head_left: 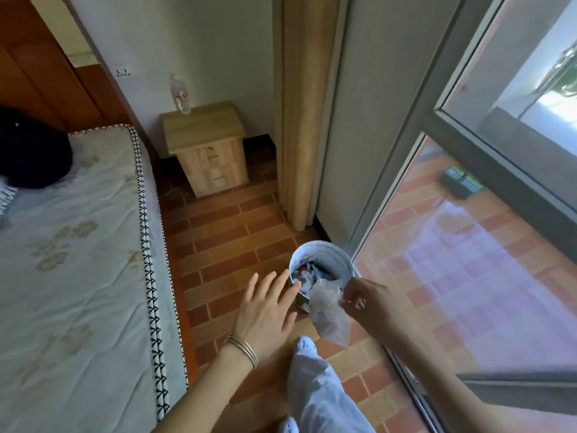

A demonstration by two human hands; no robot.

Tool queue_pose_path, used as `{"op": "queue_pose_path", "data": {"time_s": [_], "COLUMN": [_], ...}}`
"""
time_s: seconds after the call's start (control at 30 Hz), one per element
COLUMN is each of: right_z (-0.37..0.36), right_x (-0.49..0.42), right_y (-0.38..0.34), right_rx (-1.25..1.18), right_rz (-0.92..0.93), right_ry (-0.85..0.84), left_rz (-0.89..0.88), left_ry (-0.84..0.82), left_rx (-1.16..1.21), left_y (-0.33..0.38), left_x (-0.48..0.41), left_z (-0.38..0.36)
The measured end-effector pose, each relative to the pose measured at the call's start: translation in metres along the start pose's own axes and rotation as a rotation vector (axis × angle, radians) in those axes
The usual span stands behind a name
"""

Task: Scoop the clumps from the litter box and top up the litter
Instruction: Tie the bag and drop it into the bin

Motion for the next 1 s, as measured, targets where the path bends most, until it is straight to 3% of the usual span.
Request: {"op": "queue_pose_path", "data": {"time_s": [0.3,0.63,0.8,1.0], "right_z": [-0.007,-0.039,-0.060,-0.084], "right_x": [-0.102,-0.189,-0.218,-0.233], "right_y": [0.049,0.113,0.132,0.137], "right_rx": [-0.015,0.025,0.025,0.000], "right_rz": [-0.098,-0.300,-0.410,-0.438], "right_ry": [-0.086,-0.225,-0.211,-0.236], "left_rz": [-0.019,-0.049,-0.076,-0.094], "left_ry": [-0.124,-0.086,-0.217,-0.256], "left_rx": [-0.006,0.027,0.013,-0.007], "left_y": [-0.021,-0.045,-0.066,-0.077], "left_x": [-0.105,-0.188,-0.223,-0.253], "left_z": [-0.019,-0.026,-0.050,-0.063]}}
Point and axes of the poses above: each hand's wrist, its own x-axis away from the middle knuckle, its own z-axis out of the back of the hand, y = z × x, the point moved 2 cm from there along -x, towards the middle knuckle, and after that the axes turned 9 degrees about z, right-handed, at the moved point
